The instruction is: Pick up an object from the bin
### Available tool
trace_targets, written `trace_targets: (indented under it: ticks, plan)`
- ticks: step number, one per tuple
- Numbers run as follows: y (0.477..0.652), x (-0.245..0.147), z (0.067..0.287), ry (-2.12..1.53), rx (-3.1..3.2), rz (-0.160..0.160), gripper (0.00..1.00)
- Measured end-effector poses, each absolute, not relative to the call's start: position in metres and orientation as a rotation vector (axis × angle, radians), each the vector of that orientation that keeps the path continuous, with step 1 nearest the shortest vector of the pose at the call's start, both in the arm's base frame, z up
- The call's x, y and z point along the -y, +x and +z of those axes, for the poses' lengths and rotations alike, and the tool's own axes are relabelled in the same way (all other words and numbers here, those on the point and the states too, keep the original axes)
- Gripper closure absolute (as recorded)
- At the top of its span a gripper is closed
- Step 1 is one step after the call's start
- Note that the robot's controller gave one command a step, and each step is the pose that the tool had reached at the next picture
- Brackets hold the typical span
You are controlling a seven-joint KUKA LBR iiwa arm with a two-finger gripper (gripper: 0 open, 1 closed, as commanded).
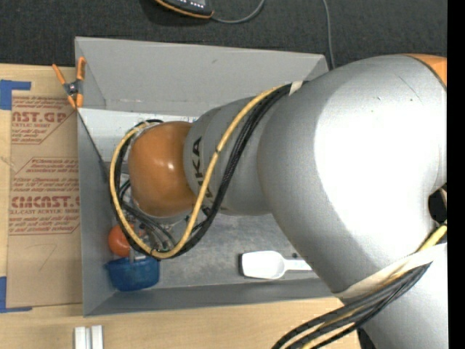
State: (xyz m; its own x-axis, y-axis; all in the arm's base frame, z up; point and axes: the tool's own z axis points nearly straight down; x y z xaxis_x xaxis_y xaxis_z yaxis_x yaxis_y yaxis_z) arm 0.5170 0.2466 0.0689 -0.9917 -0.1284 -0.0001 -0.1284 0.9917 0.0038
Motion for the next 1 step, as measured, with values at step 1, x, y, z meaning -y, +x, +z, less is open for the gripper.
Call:
trace_targets:
  ticks: [1]
  plan:
    - [0.5161, -0.2467, 0.0692, 0.263, 3.133, -0.007, 1.0]
